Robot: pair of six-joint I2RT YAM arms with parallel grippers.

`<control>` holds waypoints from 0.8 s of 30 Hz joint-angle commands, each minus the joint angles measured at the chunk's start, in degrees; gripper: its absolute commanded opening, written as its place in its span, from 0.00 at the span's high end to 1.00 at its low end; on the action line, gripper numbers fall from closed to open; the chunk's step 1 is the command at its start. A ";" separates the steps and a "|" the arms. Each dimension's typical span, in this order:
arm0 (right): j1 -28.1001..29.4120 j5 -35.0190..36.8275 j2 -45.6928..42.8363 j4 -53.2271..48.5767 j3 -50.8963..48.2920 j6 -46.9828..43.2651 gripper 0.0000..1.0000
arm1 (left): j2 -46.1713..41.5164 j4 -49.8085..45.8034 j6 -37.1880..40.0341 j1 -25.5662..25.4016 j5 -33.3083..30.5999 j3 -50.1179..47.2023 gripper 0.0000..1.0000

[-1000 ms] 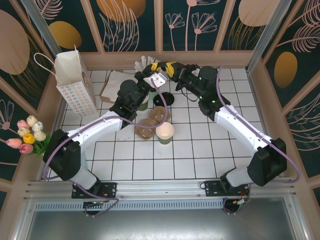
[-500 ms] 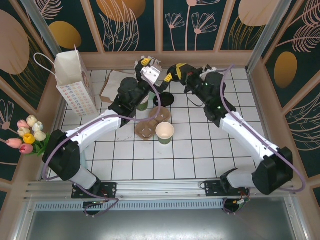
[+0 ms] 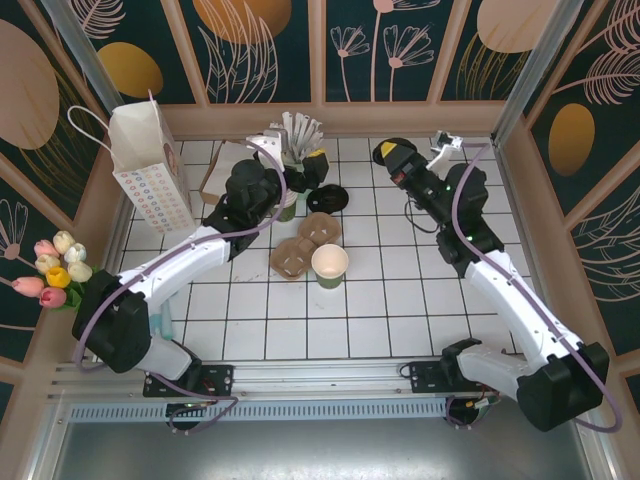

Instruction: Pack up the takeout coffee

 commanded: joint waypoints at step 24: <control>-8.45 -57.48 11.76 -30.18 23.42 -55.82 1.00 | -0.40 -29.10 -5.30 8.22 47.70 22.52 0.06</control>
